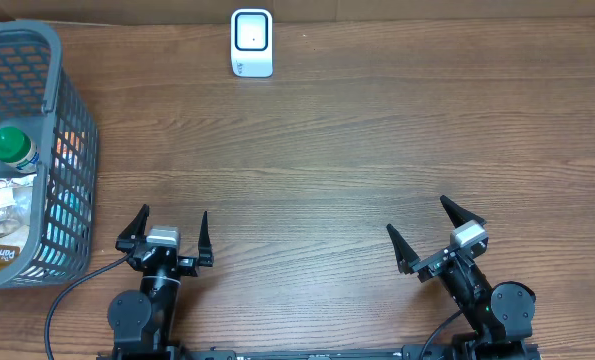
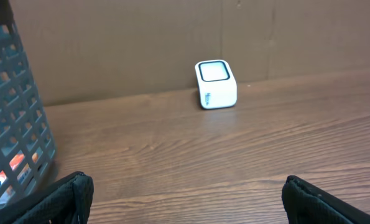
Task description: Scan the item barcode
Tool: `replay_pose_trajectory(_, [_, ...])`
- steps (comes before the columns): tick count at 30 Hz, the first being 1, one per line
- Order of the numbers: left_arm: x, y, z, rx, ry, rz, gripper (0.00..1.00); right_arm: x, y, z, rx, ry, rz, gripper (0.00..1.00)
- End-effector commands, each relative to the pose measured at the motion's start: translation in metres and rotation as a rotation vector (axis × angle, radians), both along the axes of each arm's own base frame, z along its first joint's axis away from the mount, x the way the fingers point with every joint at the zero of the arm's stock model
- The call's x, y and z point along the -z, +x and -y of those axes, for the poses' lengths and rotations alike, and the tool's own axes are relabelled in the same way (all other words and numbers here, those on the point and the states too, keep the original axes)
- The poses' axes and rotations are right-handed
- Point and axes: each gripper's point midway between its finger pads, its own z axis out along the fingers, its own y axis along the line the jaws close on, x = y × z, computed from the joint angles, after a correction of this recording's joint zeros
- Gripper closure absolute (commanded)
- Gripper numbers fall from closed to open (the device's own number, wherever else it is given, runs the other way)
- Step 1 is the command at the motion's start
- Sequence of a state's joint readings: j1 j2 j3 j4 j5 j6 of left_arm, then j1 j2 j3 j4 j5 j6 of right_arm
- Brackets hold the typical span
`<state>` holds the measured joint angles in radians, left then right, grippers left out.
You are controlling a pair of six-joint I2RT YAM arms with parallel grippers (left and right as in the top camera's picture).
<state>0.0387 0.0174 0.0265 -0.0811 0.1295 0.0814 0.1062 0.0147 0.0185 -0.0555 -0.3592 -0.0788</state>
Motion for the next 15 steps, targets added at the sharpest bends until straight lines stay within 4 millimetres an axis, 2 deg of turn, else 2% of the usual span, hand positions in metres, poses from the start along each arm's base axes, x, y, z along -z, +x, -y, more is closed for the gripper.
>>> replay_pose_trajectory(1, [-0.038, -0.005, 0.008, 0.047, 0.012, 0.050, 0.00, 0.002, -0.001, -0.001, -0.007, 0.003, 0.002, 0.00])
replay_pose_trajectory(7, [-0.066, 0.001, 0.016, 0.095, 0.005, -0.006, 0.00, 0.002, -0.001, -0.001, -0.007, 0.003, 0.002, 0.00])
replay_pose_trajectory(15, [-0.110, 0.035, 0.030, 0.184, -0.030, -0.199, 0.00, 0.002, -0.001, -0.001, -0.007, 0.003, 0.002, 0.00])
